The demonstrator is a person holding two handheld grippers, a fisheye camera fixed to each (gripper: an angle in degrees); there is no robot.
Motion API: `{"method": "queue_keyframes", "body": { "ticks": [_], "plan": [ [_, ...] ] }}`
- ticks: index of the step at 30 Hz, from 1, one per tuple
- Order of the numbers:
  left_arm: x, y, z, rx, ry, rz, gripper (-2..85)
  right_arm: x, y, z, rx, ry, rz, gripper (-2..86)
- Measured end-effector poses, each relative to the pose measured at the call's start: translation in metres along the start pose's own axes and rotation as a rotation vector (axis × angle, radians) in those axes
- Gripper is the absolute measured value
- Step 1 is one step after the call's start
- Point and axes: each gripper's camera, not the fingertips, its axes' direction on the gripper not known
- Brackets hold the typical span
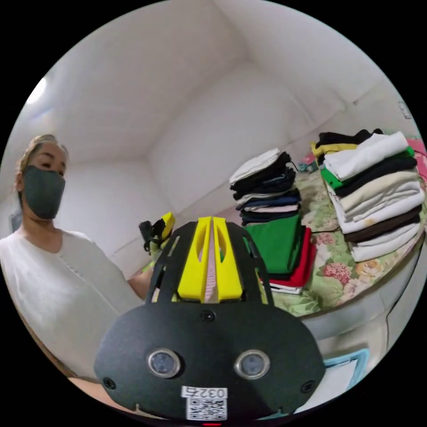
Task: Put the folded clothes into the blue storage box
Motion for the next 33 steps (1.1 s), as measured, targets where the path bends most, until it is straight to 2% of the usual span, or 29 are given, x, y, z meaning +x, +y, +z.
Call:
{"method": "queue_keyframes", "body": {
  "ticks": [2, 4, 6, 9, 12, 19, 23, 29, 33],
  "plan": [
    [-0.012, 0.008, -0.015, -0.078, -0.136, -0.025, -0.6, 0.004, -0.011, 0.026, -0.073, 0.062, 0.023, -0.1],
    [-0.038, 0.021, -0.022, -0.238, -0.239, -0.144, -0.6, 0.014, -0.019, 0.05, -0.144, 0.083, 0.047, 0.7],
    [-0.077, 0.049, -0.033, -0.425, -0.306, -0.331, -0.2, 0.037, -0.024, 0.078, -0.231, 0.002, 0.149, 4.4],
    [-0.11, 0.078, -0.051, -0.565, -0.417, -0.468, 2.5, 0.07, -0.023, 0.106, -0.273, -0.041, 0.324, 5.1],
    [-0.13, 0.091, -0.068, -0.561, -0.377, -0.577, 4.6, 0.094, -0.023, 0.129, -0.317, -0.025, 0.429, 6.7],
    [-0.158, 0.103, -0.092, -0.569, -0.33, -0.722, 9.7, 0.128, -0.033, 0.174, -0.383, 0.028, 0.52, 9.8],
    [-0.175, 0.117, -0.108, -0.506, -0.229, -0.854, 10.2, 0.146, -0.039, 0.196, -0.418, 0.044, 0.564, 10.0],
    [-0.175, 0.107, -0.134, -0.488, -0.291, -0.867, 10.1, 0.166, -0.048, 0.216, -0.436, 0.1, 0.616, 10.1],
    [-0.179, 0.11, -0.136, -0.541, -0.235, -0.907, 9.9, 0.181, -0.047, 0.236, -0.482, 0.016, 0.657, 9.6]
  ]
}}
